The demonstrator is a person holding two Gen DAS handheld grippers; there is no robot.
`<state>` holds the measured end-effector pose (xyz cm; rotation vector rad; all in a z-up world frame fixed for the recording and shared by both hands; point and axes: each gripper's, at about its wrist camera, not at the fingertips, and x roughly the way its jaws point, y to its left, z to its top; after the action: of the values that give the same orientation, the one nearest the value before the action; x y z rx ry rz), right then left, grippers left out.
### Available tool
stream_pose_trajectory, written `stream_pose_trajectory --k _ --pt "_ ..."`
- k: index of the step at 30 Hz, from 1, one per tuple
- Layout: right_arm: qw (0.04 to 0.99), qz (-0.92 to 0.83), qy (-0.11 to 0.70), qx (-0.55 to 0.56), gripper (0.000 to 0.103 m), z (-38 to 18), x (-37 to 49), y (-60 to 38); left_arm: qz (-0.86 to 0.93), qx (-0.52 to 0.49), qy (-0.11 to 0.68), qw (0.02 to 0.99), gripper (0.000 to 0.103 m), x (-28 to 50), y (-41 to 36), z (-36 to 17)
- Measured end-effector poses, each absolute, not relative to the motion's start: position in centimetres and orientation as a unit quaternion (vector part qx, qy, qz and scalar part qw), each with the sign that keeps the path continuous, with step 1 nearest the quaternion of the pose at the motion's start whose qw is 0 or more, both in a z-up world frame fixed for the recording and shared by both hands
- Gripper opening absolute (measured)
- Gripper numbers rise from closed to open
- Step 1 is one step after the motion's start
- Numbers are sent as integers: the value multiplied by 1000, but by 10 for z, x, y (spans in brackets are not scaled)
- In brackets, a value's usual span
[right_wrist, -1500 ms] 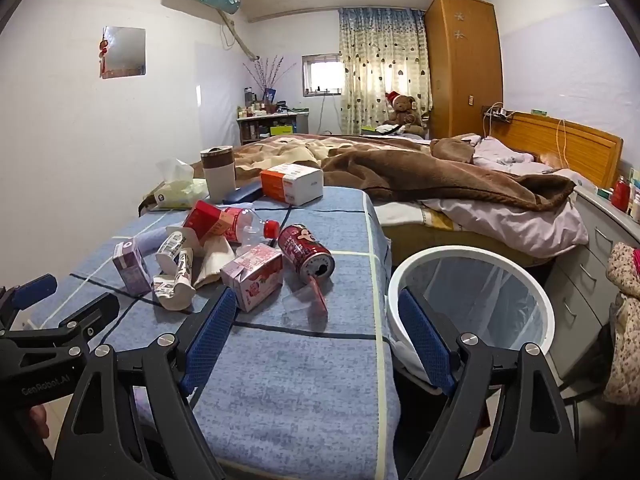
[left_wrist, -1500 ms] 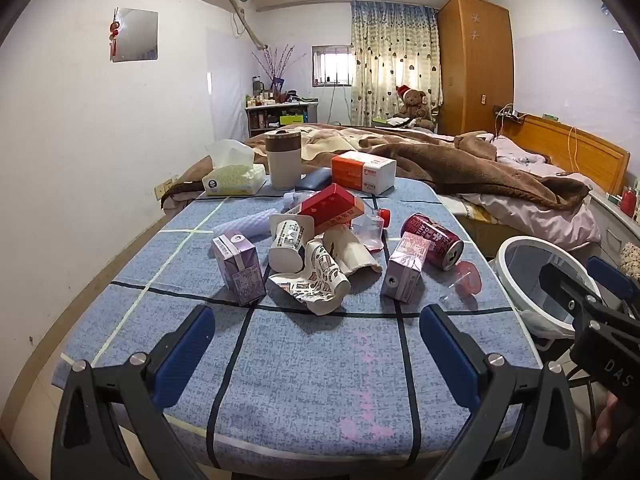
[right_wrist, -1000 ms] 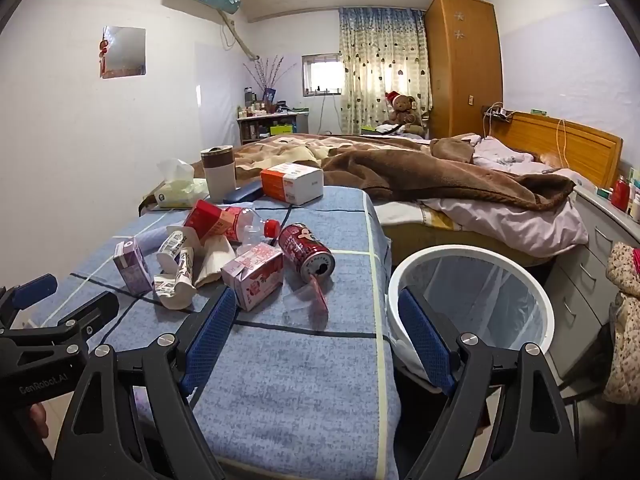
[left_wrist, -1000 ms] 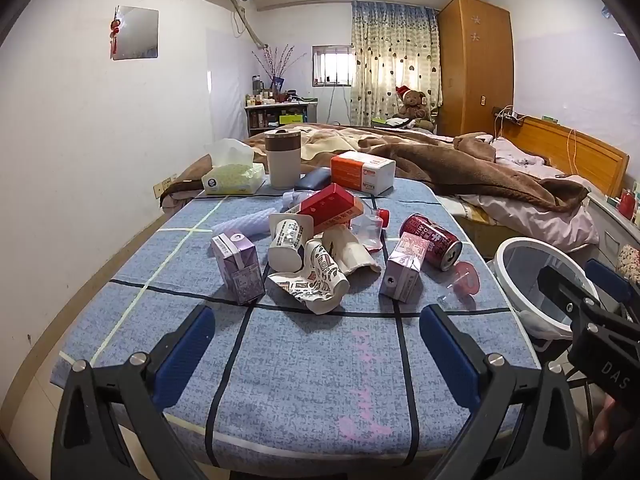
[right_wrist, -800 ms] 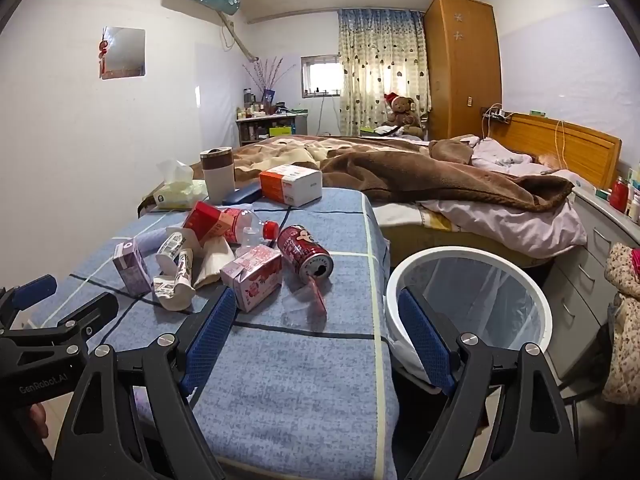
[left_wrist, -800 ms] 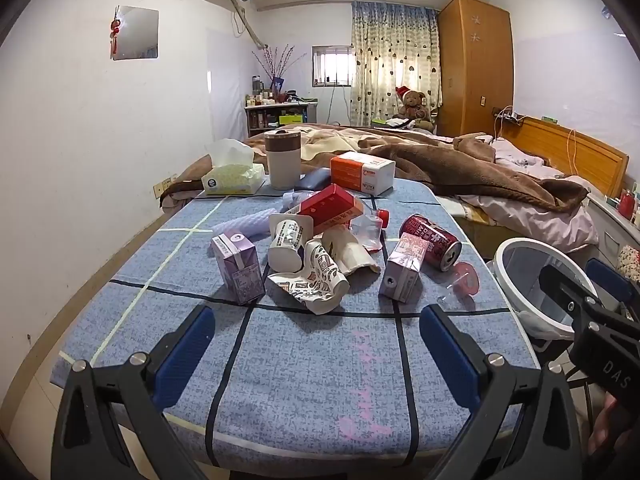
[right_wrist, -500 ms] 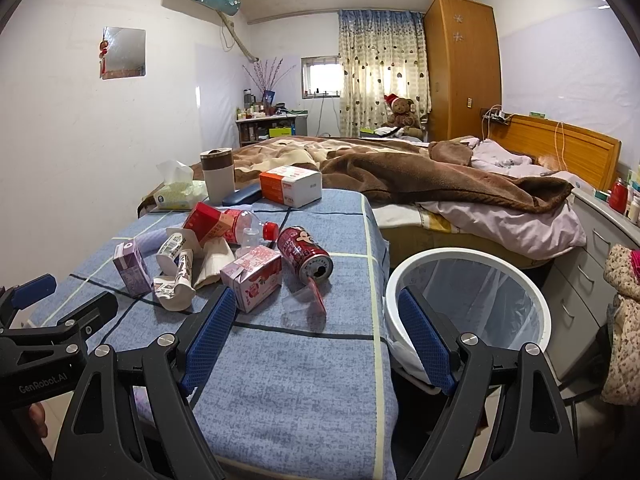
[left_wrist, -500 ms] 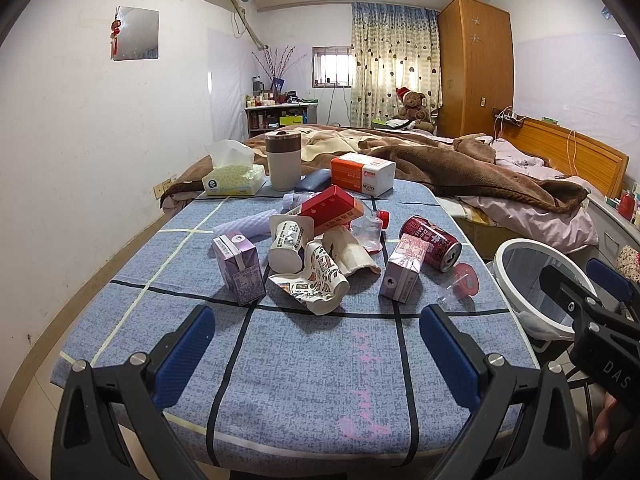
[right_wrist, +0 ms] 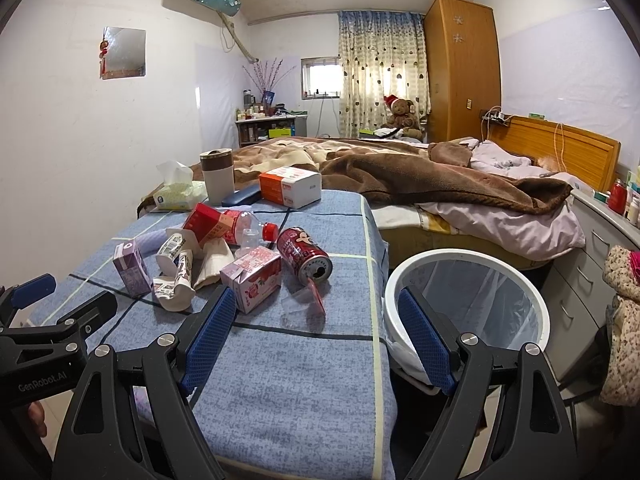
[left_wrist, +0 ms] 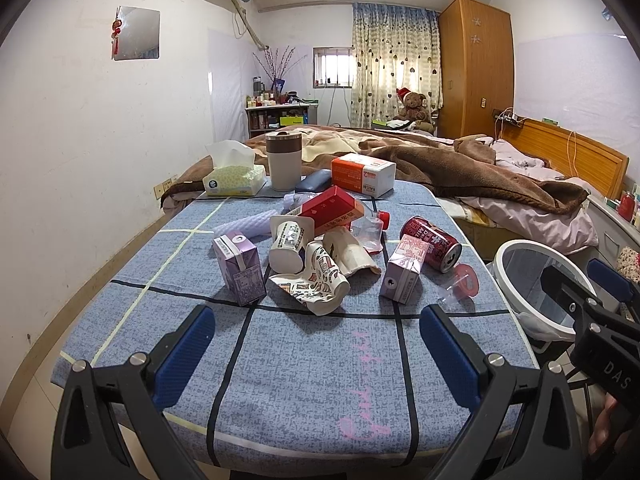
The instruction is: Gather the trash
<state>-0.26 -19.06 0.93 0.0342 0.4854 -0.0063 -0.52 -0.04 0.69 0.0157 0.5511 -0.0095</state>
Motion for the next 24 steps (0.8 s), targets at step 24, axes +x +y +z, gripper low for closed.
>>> stream_pose_trajectory --k 24 --pt "971 -3 238 15 85 12 -5 -193 -2 6 273 962 103 -2 3 4"
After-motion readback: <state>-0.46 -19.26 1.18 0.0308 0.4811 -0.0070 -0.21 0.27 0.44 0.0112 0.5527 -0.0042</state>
